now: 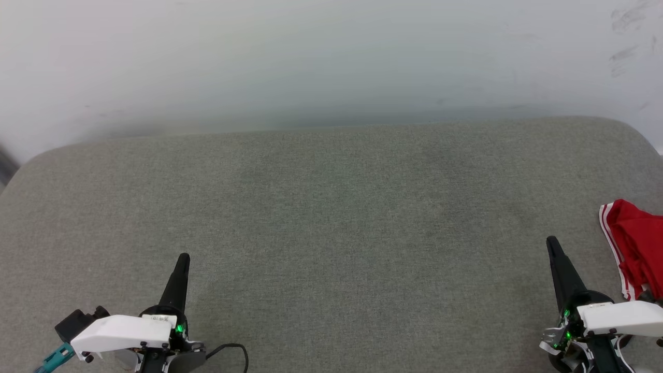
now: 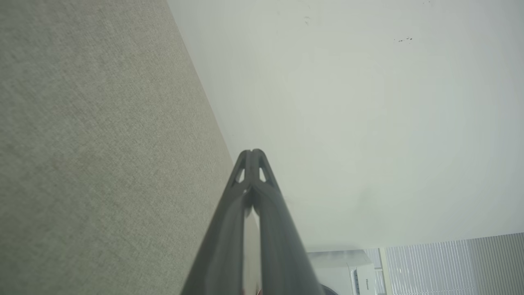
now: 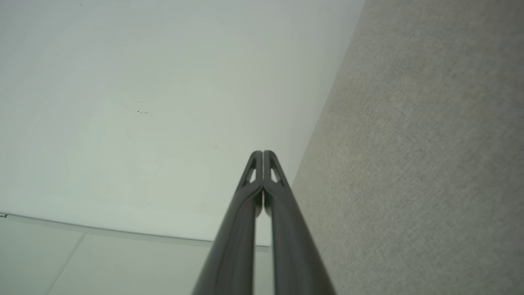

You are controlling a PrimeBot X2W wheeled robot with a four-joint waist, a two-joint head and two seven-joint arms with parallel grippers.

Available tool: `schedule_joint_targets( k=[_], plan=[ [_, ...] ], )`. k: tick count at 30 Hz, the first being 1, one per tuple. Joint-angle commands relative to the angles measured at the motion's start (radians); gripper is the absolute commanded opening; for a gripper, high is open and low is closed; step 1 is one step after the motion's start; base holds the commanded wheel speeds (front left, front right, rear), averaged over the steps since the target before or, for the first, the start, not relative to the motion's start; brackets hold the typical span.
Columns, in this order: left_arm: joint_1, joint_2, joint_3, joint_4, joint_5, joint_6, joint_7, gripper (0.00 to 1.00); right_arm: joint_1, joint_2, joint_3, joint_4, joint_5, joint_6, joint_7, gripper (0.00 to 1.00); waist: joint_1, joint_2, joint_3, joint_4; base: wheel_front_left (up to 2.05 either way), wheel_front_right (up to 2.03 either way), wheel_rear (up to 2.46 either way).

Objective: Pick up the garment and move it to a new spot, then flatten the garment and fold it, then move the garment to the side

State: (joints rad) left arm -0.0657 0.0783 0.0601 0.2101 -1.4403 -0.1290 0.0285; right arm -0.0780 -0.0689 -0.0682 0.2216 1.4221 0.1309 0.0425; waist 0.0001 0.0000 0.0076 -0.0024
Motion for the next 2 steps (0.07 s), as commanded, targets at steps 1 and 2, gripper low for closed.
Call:
schedule_joint_targets(
  k=[1,2],
  plan=[
    [-0.015,0.000,0.003,0.002,-0.023,-0.002,0.007,0.00,-0.017,-0.005,-0.004,-0.001,0.026,0.000,0.007,0.00,-0.0001,0.0000,0.000,0.000,0.00,0.00,0.00],
    [-0.017,0.000,0.004,0.003,-0.030,-0.002,0.011,0.00,-0.017,-0.004,-0.004,0.000,0.034,0.000,0.010,0.00,-0.0001,0.0000,0.000,0.000,0.00,0.00,0.00]
  ],
)
